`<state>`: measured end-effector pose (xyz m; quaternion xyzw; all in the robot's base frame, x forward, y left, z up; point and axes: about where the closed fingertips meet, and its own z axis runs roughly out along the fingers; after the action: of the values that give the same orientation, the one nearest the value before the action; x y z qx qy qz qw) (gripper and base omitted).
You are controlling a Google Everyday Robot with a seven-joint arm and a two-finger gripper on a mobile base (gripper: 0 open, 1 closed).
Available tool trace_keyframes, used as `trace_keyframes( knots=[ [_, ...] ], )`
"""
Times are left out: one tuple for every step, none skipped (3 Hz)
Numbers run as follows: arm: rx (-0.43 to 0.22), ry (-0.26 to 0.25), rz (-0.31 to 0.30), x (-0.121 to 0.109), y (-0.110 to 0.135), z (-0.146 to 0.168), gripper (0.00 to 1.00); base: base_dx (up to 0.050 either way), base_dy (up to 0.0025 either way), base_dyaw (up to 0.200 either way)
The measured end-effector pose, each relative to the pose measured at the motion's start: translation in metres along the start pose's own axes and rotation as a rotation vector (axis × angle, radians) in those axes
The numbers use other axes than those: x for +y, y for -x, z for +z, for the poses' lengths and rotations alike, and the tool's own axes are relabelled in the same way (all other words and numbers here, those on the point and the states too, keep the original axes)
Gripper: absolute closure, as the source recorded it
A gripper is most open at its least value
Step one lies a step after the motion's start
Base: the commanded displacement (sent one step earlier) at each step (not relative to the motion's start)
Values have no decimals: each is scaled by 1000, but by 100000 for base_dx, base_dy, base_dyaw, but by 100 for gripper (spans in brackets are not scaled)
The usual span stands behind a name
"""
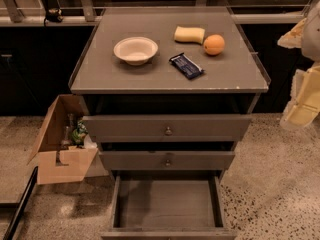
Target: Place sponge into bottom drawer
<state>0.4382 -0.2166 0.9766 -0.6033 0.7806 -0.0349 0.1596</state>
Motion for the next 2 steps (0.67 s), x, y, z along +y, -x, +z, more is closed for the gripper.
trace_keyframes(
  knots=[
    [0,0,0,0,0,0,0,4650,0,5],
    [0,0,0,0,0,0,0,0,0,0]
  ],
)
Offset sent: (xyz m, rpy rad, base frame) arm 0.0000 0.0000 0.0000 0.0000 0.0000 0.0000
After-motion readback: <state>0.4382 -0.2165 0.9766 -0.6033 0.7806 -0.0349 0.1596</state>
